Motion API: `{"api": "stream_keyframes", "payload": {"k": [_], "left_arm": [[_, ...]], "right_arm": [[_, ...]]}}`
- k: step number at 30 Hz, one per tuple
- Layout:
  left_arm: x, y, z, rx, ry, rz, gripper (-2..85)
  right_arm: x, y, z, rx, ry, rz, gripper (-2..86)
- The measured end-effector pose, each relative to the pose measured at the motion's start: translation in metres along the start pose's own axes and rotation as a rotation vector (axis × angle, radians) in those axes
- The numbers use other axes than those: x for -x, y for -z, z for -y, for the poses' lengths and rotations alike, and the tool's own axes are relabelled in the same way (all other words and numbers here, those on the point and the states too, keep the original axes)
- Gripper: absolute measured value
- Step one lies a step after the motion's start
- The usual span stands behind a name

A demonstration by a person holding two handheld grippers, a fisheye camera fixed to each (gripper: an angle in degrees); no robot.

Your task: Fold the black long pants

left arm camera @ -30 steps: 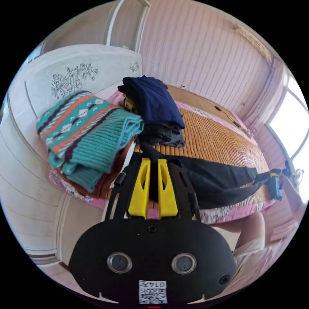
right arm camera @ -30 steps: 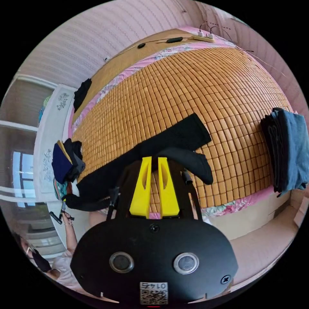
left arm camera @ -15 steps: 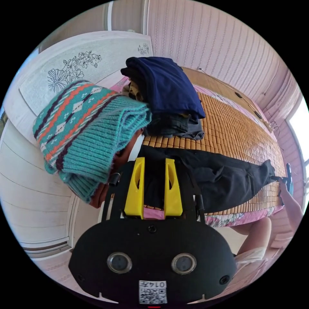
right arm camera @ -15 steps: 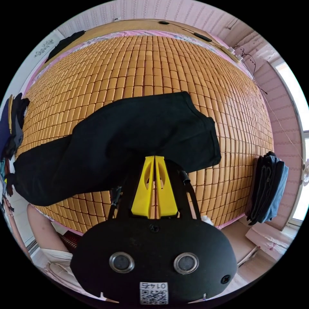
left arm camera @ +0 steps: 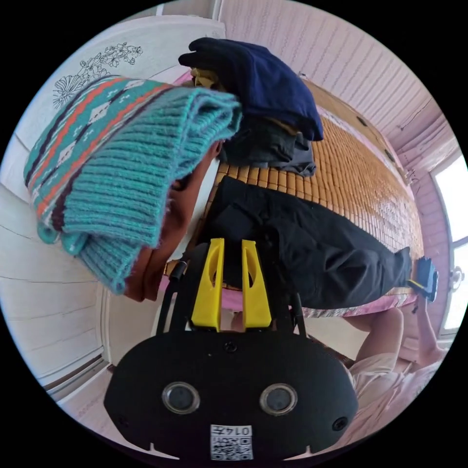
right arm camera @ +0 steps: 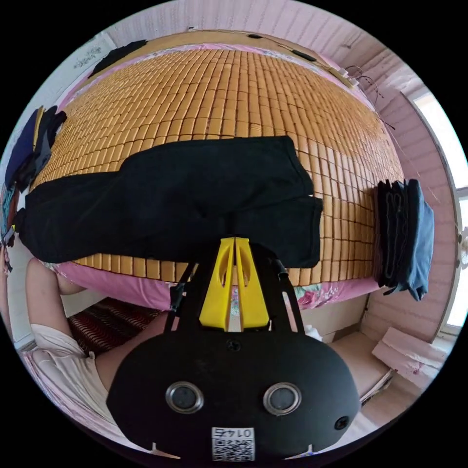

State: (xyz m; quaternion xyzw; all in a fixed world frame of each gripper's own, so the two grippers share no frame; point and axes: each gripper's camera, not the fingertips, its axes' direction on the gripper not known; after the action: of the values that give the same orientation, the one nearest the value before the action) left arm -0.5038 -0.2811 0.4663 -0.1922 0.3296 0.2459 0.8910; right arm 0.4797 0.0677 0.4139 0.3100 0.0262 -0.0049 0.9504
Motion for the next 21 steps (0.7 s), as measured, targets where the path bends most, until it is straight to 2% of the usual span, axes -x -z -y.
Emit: {"api": "stream_keyframes", "payload": {"k": [3,5,7,9,10,12,15,18,19,21], "left_arm": [[-0.005,0.019,0.005,-0.047,-0.007,-0.066,7.6],[-0.014,0.033,0.007,-0.074,-0.046,-0.039,8.0],[-0.024,0.046,0.007,-0.098,-0.089,0.003,8.3],[-0.043,0.057,0.005,-0.108,-0.165,0.019,8.4],[-0.049,0.058,0.004,-0.103,-0.184,0.026,8.5],[-0.073,0.058,0.003,-0.083,-0.266,0.058,8.7],[-0.101,0.051,0.004,-0.072,-0.333,0.055,8.9],[-0.129,0.035,0.012,-0.054,-0.375,0.042,9.1],[-0.135,0.030,0.015,-0.049,-0.384,0.038,9.1],[-0.162,0.011,0.027,-0.025,-0.427,0.020,9.4]], "right_arm": [[-0.030,0.016,-0.009,-0.121,-0.160,0.110,1.8],[-0.043,0.015,-0.004,-0.162,-0.254,0.216,8.3],[-0.054,0.004,0.004,-0.163,-0.357,0.283,10.2],[-0.060,-0.020,0.016,-0.064,-0.438,0.309,8.3],[-0.059,-0.018,0.017,-0.075,-0.442,0.289,7.0],[-0.058,0.002,0.016,-0.152,-0.413,0.252,1.0],[-0.065,0.045,-0.009,-0.340,-0.377,0.297,-0.4],[-0.086,0.060,-0.052,-0.448,-0.458,0.304,-0.7],[-0.090,0.054,-0.058,-0.437,-0.479,0.293,-0.7],[-0.101,0.013,-0.070,-0.260,-0.560,0.248,-0.5]]}}
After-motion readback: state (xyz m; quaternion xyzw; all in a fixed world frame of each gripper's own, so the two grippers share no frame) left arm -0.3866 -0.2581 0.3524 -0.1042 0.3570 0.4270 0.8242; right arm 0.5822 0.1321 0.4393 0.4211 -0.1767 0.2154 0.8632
